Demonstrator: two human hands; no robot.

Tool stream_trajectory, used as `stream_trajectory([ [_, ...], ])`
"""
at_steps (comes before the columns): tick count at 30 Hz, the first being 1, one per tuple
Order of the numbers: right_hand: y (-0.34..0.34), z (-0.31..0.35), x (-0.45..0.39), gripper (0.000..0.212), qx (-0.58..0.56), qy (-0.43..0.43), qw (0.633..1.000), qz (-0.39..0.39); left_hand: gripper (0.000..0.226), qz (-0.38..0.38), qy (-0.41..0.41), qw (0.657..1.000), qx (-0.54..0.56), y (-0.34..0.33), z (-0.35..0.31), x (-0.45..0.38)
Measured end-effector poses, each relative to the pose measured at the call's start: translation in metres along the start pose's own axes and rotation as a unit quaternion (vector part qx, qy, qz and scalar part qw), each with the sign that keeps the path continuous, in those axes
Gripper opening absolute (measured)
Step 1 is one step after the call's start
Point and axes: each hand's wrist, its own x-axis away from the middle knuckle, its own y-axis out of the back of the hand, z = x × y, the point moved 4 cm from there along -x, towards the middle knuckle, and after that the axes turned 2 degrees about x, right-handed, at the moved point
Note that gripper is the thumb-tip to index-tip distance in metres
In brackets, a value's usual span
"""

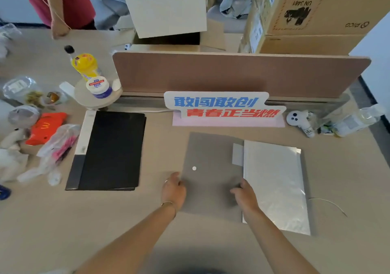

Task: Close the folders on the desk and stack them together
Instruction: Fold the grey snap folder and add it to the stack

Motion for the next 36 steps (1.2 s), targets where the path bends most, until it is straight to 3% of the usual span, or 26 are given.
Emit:
stream_trajectory([
  [6, 0.007, -0.002, -0.003, 0.035, -0.033, 0.013, 0.999, 0.017, 0.013, 0.024, 0.079, 0.989, 0.126, -0.009, -0.013, 0.006],
  [11, 0.017, -0.003, -0.007, 0.040, -0.043, 0.008, 0.999, 0.023, 0.017, 0.039, 0.112, 0.978, 0.171, -0.013, 0.024, -0.030],
  [15, 0.022, 0.004, 0.004, 0.042, -0.070, -0.002, 0.996, 0.054, 0.033, 0.043, 0.054, 0.984, 0.162, 0.009, -0.010, -0.002],
  [18, 0.024, 0.002, 0.008, 0.047, -0.061, 0.011, 0.995, 0.075, 0.022, 0.049, 0.003, 0.980, 0.191, 0.021, -0.042, 0.026],
  [21, 0.028, 0.011, 0.019, 0.043, -0.065, 0.050, 0.993, 0.089, 0.023, 0.109, -0.035, 0.962, 0.247, 0.022, -0.074, 0.054],
  [24, 0.041, 0.037, 0.040, 0.035, -0.054, 0.139, 0.987, 0.060, 0.026, 0.172, -0.035, 0.949, 0.262, 0.006, -0.092, 0.075],
  [29, 0.083, 0.072, 0.075, 0.047, 0.071, 0.254, 0.963, -0.053, 0.032, 0.251, -0.046, 0.936, 0.241, -0.042, -0.106, 0.098],
  [36, 0.146, 0.055, 0.060, 0.015, 0.021, 0.249, 0.958, -0.143, 0.037, 0.287, 0.001, 0.945, 0.156, -0.111, -0.101, 0.102],
])
